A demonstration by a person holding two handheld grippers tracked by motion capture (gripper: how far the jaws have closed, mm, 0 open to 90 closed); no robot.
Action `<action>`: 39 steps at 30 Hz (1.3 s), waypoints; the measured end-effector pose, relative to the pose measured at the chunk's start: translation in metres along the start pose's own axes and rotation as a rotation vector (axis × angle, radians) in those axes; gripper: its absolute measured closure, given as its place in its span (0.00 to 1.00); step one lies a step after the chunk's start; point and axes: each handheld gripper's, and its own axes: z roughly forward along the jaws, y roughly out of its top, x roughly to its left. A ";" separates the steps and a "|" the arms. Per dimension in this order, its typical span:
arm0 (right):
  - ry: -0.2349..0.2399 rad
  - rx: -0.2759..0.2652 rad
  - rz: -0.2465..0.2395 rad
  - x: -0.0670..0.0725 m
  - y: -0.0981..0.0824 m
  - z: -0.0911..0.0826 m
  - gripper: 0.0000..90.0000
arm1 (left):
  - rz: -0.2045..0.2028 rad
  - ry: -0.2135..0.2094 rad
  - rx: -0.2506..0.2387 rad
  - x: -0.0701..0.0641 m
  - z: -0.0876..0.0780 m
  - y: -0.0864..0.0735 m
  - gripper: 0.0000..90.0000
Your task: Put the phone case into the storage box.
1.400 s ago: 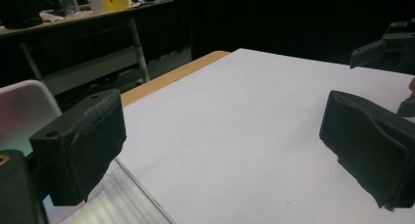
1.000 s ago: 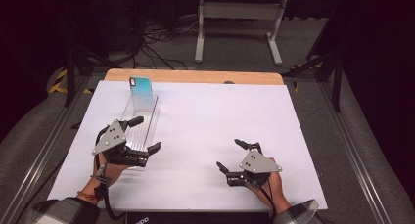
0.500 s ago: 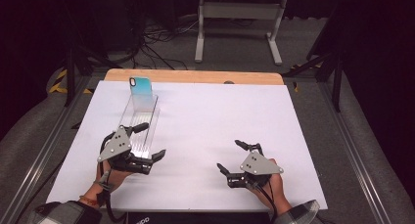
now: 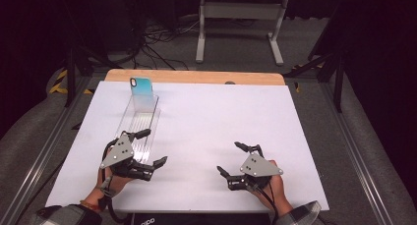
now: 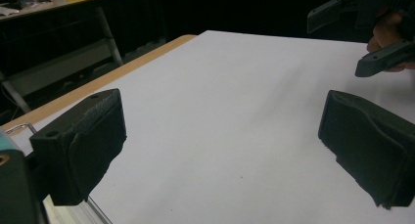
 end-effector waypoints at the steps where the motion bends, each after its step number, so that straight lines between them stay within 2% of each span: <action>1: -0.001 0.001 0.001 0.000 0.000 0.000 0.14 | -0.003 -0.005 0.000 0.000 -0.001 -0.001 0.05; 7: -0.002 0.002 -0.002 0.001 -0.001 0.000 0.14 | -0.009 0.001 0.008 -0.002 -0.002 -0.008 0.05; 10: -0.004 0.004 -0.002 0.001 -0.001 0.000 0.14 | 0.014 0.005 0.011 -0.004 -0.003 -0.012 0.05; 12: -0.004 0.010 -0.001 0.002 -0.002 -0.002 0.14 | 0.008 -0.016 0.018 -0.005 -0.004 -0.015 0.05; 20: -0.007 0.002 0.022 0.000 -0.007 -0.008 0.08 | -0.019 -0.034 0.028 -0.006 -0.007 -0.027 0.05; 22: -0.003 0.004 0.019 0.000 -0.008 -0.010 0.08 | -0.015 -0.032 0.035 -0.006 -0.008 -0.031 0.05; 26: 0.014 0.007 0.012 0.000 -0.009 -0.010 0.10 | -0.029 -0.028 0.053 -0.005 -0.010 -0.037 0.05; 29: 0.019 0.013 0.001 0.001 -0.010 -0.008 0.08 | -0.049 -0.041 0.050 -0.006 -0.011 -0.039 0.05; 30: 0.021 0.013 0.003 0.002 -0.011 -0.007 0.08 | -0.034 -0.034 0.061 -0.007 -0.010 -0.039 0.05; 36: 0.036 0.010 -0.002 0.002 -0.011 -0.007 0.10 | -0.042 -0.037 0.066 -0.007 -0.009 -0.041 0.05; 39: 0.027 0.001 0.001 0.002 -0.010 -0.009 0.11 | -0.045 -0.039 0.060 -0.008 -0.008 -0.041 0.05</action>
